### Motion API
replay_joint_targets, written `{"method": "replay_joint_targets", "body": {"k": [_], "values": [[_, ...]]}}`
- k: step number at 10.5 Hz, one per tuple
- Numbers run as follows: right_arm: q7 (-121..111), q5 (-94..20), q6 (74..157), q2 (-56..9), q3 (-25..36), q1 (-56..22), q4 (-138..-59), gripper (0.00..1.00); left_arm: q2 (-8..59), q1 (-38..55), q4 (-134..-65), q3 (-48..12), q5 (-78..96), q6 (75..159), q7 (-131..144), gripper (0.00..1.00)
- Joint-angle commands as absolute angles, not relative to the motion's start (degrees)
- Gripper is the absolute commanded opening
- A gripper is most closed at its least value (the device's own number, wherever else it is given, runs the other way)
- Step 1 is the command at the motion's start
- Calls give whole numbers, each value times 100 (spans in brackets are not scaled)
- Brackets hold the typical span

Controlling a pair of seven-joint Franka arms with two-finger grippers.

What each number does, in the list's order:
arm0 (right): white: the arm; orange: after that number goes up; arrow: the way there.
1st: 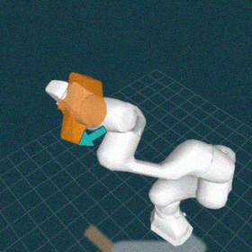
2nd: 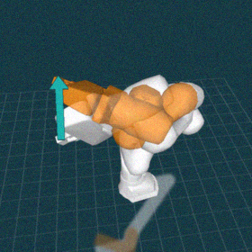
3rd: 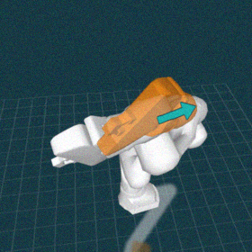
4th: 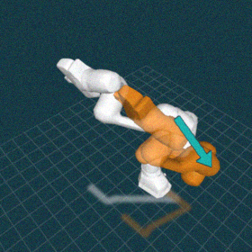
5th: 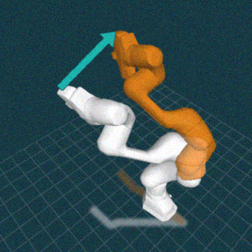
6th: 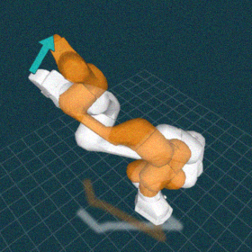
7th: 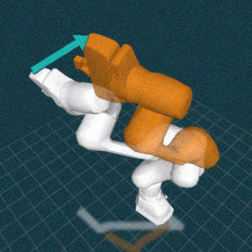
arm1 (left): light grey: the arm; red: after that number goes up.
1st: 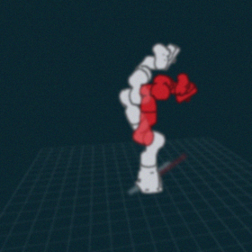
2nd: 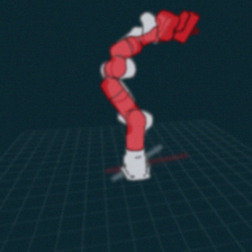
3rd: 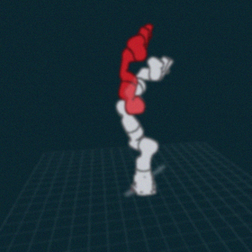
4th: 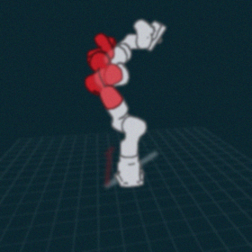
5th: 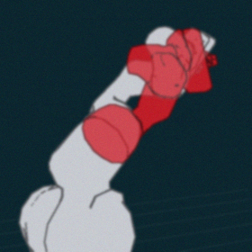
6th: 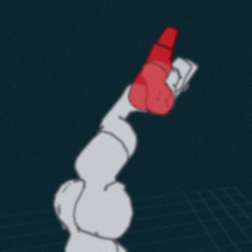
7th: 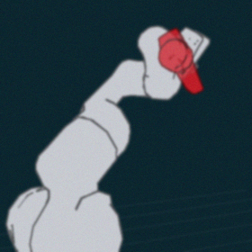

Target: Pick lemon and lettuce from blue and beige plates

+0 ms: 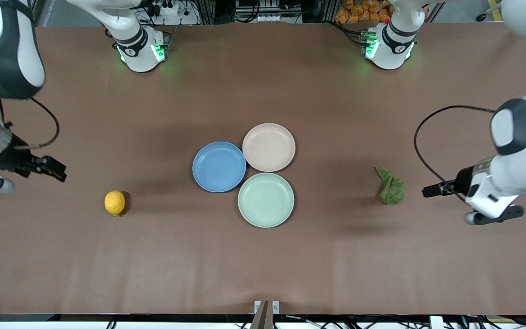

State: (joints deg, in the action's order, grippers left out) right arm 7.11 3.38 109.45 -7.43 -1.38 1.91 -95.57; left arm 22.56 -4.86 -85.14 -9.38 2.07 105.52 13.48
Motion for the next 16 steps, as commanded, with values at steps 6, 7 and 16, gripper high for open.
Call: {"method": "replay_joint_targets", "body": {"k": [6,7,16], "values": [[158,-42,10091,-554,149,18,-8755,100,1355,-519,-7937,-774,9,9739,1266,100],[150,-140,9994,-571,149,26,-8623,100,1197,-527,-7937,-773,0,9556,1266,100],[132,-158,9149,-668,62,290,-8068,100,413,-536,-7972,-642,-18,8878,1283,100]]}}
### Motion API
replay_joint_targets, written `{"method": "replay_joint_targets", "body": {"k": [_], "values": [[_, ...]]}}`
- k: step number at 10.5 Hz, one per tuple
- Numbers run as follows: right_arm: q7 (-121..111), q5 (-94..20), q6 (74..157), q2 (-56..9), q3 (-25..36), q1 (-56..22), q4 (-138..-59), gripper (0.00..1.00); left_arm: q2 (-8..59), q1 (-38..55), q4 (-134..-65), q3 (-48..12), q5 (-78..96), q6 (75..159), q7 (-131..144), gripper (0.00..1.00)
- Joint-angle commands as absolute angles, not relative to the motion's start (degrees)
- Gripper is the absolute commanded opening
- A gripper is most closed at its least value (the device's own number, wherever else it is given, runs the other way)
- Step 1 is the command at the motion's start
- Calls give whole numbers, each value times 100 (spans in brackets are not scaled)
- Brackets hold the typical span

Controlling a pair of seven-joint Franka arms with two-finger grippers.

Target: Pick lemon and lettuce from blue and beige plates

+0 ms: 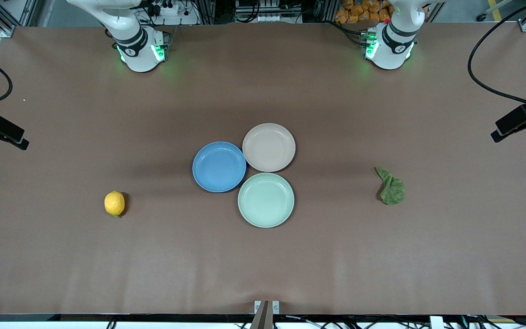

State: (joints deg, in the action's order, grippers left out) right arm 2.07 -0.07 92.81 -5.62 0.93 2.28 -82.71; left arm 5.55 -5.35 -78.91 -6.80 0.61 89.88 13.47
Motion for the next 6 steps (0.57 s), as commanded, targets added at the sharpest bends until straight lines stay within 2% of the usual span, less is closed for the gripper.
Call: {"method": "replay_joint_targets", "body": {"k": [1,6], "values": [[97,-149,9149,-668,70,247,-8121,100,404,-545,-7980,-633,0,8860,1275,100],[-18,-149,8991,-703,70,202,-8191,100,404,-712,-8121,-527,396,8684,1336,100]]}}
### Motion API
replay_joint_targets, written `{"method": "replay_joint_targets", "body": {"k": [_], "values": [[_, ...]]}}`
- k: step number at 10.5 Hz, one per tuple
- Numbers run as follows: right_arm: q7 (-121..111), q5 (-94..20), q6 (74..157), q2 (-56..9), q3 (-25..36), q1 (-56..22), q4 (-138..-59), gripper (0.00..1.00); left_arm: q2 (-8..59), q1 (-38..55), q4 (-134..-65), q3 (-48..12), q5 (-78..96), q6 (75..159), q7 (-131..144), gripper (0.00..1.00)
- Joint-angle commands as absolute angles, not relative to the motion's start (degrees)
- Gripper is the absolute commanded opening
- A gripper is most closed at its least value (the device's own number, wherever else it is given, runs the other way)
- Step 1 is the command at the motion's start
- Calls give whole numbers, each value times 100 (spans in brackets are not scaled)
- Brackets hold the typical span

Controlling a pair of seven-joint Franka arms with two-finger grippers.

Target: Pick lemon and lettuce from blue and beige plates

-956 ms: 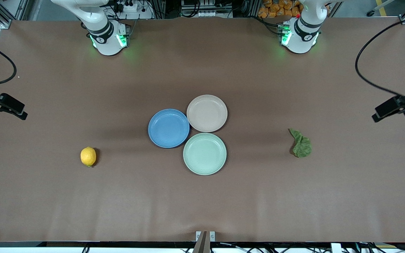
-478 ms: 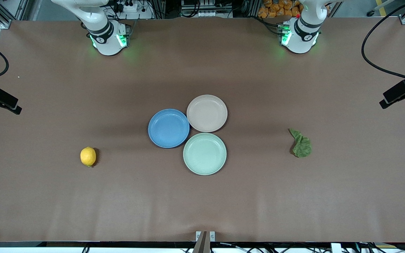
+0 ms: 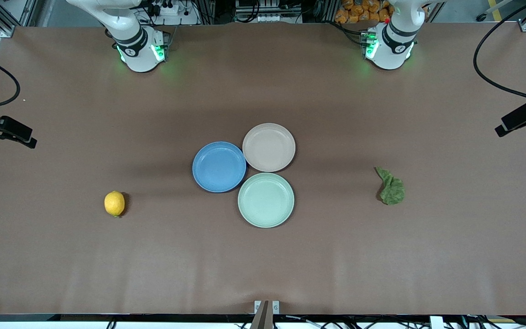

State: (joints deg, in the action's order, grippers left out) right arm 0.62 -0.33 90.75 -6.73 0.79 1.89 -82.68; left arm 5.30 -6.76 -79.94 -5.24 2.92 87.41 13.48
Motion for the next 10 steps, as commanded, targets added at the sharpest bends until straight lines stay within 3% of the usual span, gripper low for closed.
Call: {"method": "replay_joint_targets", "body": {"k": [1,10], "values": [[-18,-149,8991,-703,70,211,-8200,100,404,-712,-8138,-536,378,8684,1319,100],[-166,-149,9017,-694,70,237,-8191,100,510,-870,-8121,-545,387,8684,1257,100]]}}
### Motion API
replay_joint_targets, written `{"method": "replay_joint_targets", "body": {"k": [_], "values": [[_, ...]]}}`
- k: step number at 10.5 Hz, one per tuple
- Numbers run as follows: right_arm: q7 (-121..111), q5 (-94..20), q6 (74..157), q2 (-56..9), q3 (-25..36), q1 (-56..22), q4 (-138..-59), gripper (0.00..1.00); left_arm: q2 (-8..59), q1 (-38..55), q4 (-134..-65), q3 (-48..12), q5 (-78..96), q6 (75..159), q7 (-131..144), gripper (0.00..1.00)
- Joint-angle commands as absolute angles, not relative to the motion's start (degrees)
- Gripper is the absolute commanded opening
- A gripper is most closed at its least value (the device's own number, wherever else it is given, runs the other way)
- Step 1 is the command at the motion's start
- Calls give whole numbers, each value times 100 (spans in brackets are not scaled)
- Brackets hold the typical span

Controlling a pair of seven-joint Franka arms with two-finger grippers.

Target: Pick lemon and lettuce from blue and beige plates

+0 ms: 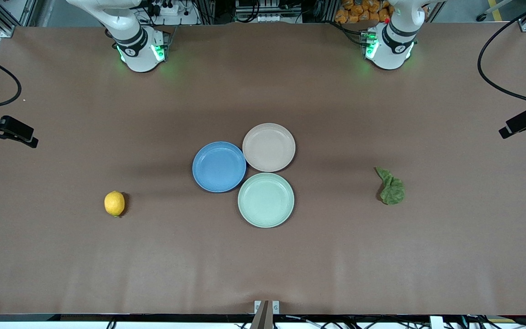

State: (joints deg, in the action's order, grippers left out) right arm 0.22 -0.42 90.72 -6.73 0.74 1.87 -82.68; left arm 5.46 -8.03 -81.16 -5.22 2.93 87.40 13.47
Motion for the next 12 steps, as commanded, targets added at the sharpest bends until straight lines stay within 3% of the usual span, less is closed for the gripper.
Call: {"method": "replay_joint_targets", "body": {"k": [1,12], "values": [[-176,-149,9052,-694,79,237,-8191,100,518,-870,-8112,-545,378,8692,1257,100],[-176,-97,9193,-765,88,308,-8270,100,598,-879,-8086,-554,79,8701,993,100]]}}
